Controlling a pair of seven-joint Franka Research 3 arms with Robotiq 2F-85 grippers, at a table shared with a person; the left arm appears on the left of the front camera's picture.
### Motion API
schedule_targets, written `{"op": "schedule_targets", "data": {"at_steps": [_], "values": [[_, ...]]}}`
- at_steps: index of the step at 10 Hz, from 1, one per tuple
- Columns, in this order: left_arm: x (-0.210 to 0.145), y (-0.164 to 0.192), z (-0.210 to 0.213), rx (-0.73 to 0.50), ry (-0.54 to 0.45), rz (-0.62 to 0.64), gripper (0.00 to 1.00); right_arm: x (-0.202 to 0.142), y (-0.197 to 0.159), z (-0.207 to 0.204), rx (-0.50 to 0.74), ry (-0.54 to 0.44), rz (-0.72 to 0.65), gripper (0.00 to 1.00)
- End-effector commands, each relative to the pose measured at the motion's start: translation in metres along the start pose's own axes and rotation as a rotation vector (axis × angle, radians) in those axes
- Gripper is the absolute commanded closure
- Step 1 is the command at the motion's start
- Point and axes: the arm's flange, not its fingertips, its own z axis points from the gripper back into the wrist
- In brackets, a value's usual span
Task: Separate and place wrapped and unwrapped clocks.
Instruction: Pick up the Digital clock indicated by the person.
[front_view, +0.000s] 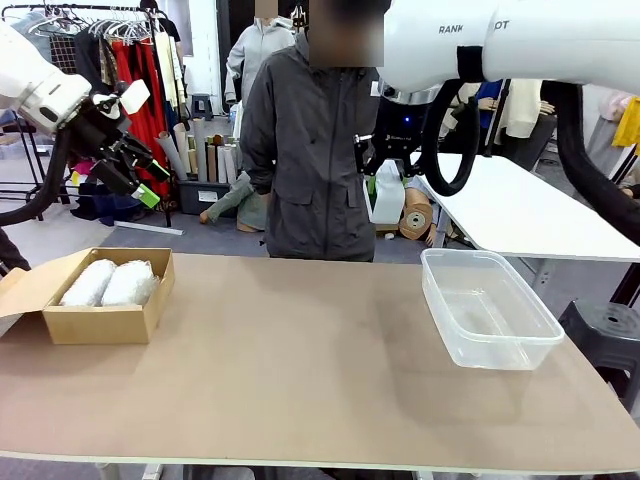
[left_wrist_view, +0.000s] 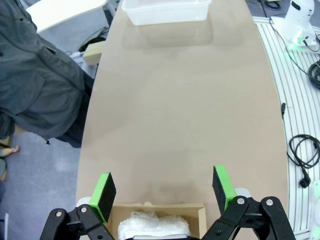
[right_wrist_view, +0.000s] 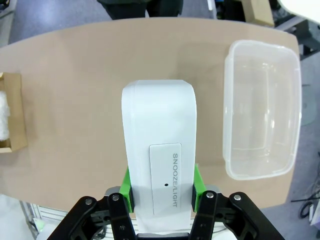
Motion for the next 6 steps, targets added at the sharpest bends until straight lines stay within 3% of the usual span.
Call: {"op": "schedule_targets", "data": {"at_steps": [1, 6], "values": [[0.0005, -0.0009, 0.001, 0.005, 0.002, 0.003, 0.0, -0.0005, 0.0, -0.0002, -0.001, 0.002, 0.0, 1.0], [0.0005, -0.0009, 0.001, 0.005, 0.002, 0.003, 0.0, -0.0005, 0.0, -0.0002, -0.001, 0.002, 0.0, 1.0]]}}
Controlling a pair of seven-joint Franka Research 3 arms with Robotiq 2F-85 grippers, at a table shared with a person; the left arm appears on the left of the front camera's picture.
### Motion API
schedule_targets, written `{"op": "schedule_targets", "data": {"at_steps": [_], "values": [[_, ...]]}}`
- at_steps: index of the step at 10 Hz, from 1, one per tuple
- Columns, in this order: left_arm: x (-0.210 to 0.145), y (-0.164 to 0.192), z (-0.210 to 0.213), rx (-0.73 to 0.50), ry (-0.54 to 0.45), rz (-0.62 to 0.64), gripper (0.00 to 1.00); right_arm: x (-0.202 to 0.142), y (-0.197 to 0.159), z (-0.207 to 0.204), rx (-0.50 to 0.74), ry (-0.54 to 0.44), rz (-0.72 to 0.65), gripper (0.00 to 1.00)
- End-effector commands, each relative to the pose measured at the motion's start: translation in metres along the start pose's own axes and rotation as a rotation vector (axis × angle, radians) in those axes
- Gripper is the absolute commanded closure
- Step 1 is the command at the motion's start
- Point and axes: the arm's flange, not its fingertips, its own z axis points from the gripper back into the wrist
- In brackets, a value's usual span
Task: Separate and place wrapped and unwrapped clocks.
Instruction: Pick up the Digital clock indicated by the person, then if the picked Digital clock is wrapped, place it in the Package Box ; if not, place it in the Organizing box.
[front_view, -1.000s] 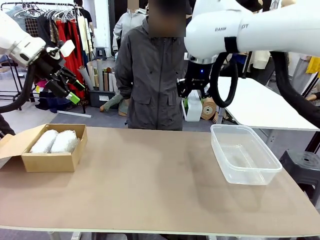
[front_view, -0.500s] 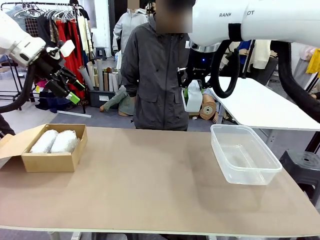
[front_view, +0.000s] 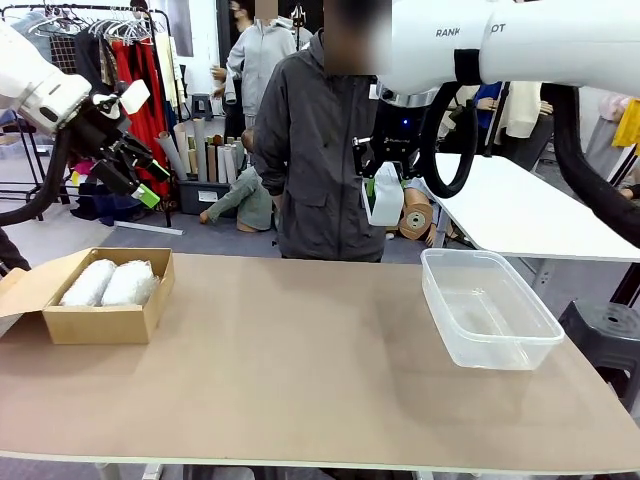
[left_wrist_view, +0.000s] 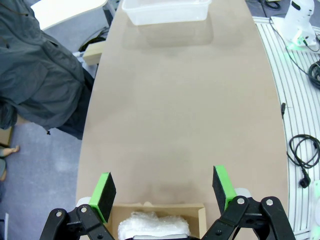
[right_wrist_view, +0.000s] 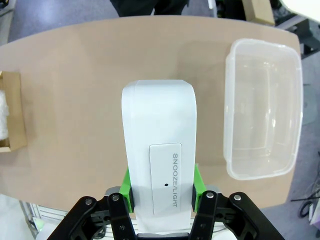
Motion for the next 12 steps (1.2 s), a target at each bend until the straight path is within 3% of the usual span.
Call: {"op": "schedule_targets", "data": {"at_steps": [1, 11, 12], "values": [[0.0005, -0.0008, 0.001, 0.005, 0.002, 0.003, 0.0, -0.0003, -0.0018, 0.0037, 0.001, -0.005, -0.002, 1.0], [0.0005, -0.0008, 0.001, 0.005, 0.002, 0.003, 0.0, 0.0001, -0.0002, 0.0, 0.0, 0.0, 0.0, 1.0], [0.0005, -0.0008, 0.001, 0.005, 0.002, 0.003, 0.0, 0.0019, -0.0049, -0.0003, 0.0, 0.021, 0.069, 1.0]]}}
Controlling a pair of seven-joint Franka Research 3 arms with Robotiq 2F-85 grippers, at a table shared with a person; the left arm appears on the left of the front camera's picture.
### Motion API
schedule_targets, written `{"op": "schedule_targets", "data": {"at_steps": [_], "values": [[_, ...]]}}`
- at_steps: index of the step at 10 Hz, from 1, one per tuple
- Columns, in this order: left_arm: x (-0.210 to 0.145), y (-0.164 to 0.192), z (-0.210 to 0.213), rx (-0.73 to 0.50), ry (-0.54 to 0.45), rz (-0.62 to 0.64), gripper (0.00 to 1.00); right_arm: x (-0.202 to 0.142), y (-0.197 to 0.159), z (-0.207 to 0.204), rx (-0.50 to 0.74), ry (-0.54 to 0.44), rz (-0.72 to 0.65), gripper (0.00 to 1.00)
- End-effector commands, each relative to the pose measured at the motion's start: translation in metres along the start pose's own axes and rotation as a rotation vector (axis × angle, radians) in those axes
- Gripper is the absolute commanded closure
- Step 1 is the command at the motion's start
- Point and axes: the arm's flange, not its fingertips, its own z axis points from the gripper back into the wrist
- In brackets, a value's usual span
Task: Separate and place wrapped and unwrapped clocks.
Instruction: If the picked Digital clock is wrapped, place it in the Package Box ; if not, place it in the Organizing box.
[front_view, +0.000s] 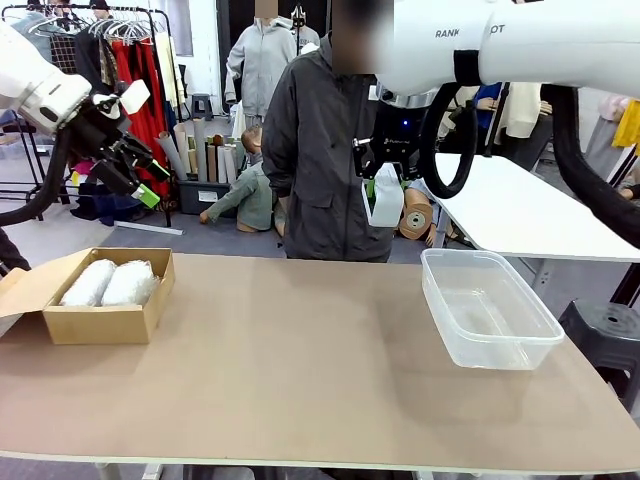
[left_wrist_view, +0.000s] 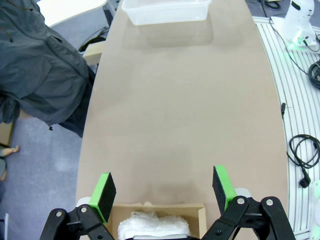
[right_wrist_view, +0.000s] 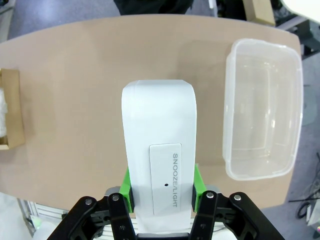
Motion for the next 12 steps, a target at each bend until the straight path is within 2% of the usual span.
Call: {"op": "schedule_targets", "data": {"at_steps": [1, 4, 6, 8, 10, 12], "values": [[0.001, -0.001, 0.001, 0.005, 0.002, 0.003, 0.0, 0.002, -0.012, 0.001, 0.002, 0.015, 0.098, 1.0], [0.001, -0.001, 0.001, 0.005, 0.002, 0.003, 0.0, 0.013, -0.057, -0.008, -0.026, 0.0, 0.238, 1.0], [0.001, -0.001, 0.001, 0.005, 0.002, 0.003, 0.0, 0.004, -0.09, -0.019, -0.057, 0.022, 0.203, 1.0], [0.001, -0.001, 0.001, 0.005, 0.002, 0.003, 0.0, -0.009, -0.129, -0.039, -0.034, 0.081, 0.157, 1.0], [0.001, -0.001, 0.001, 0.005, 0.002, 0.003, 0.0, -0.033, -0.163, -0.066, -0.034, 0.108, 0.118, 1.0], [0.001, -0.001, 0.001, 0.005, 0.002, 0.003, 0.0, -0.045, -0.188, -0.091, -0.059, 0.079, 0.06, 1.0]]}}
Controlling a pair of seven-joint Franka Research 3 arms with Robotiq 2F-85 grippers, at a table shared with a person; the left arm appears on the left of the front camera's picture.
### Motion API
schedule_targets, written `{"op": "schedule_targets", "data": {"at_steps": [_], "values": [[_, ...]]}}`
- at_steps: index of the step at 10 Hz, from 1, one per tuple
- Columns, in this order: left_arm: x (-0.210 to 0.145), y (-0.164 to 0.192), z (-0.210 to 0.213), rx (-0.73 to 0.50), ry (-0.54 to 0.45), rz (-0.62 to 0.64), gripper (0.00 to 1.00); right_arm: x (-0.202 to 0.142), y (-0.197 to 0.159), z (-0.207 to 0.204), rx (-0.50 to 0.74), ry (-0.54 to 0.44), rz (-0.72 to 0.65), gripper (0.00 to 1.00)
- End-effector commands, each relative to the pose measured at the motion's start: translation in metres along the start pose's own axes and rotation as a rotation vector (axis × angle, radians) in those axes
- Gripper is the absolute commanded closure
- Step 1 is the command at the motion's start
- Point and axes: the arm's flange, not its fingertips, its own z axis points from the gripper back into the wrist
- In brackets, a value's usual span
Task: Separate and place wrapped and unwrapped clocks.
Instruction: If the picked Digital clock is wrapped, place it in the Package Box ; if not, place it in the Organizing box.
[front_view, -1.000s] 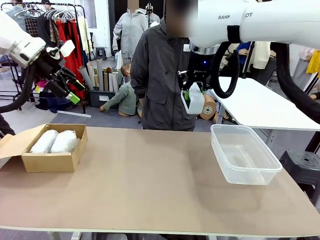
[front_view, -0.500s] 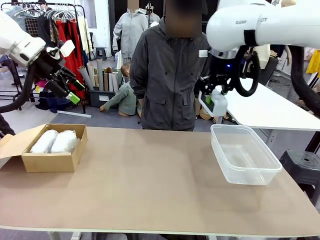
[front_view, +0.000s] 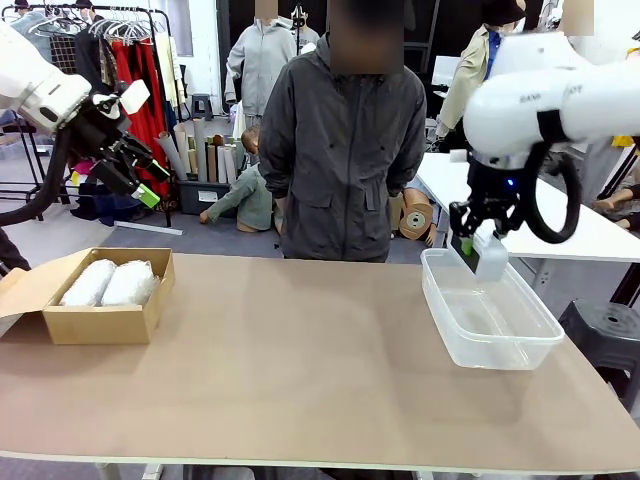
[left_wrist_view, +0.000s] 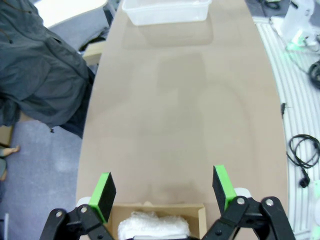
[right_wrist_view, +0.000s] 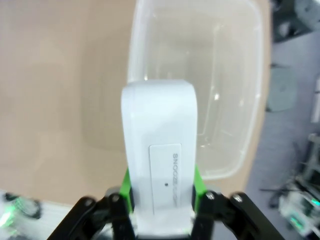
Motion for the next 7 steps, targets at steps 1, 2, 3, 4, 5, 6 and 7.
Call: {"op": "schedule_targets", "data": {"at_steps": [1, 2, 3, 4, 5, 6, 7], "values": [[0.001, -0.001, 0.001, 0.005, 0.002, 0.002, 0.0, -0.006, -0.02, -0.018, 0.026, -0.075, -0.067, 1.0], [0.001, -0.001, 0.001, 0.005, 0.002, 0.002, 0.0, 0.0, -0.029, -0.023, 0.045, -0.085, -0.1, 1.0], [0.001, -0.001, 0.001, 0.005, 0.002, 0.002, 0.0, 0.008, -0.033, -0.024, 0.07, -0.112, -0.14, 1.0], [0.001, -0.001, 0.001, 0.005, 0.002, 0.002, 0.0, -0.002, -0.025, -0.023, 0.013, -0.039, -0.058, 1.0], [0.001, -0.001, 0.001, 0.005, 0.002, 0.002, 0.0, -0.002, -0.025, -0.023, 0.013, -0.039, -0.058, 1.0], [0.001, -0.001, 0.001, 0.005, 0.002, 0.002, 0.0, -0.002, -0.025, -0.023, 0.013, -0.039, -0.058, 1.0], [0.001, -0.001, 0.001, 0.005, 0.002, 0.002, 0.0, -0.002, -0.025, -0.023, 0.013, -0.039, -0.058, 1.0]]}}
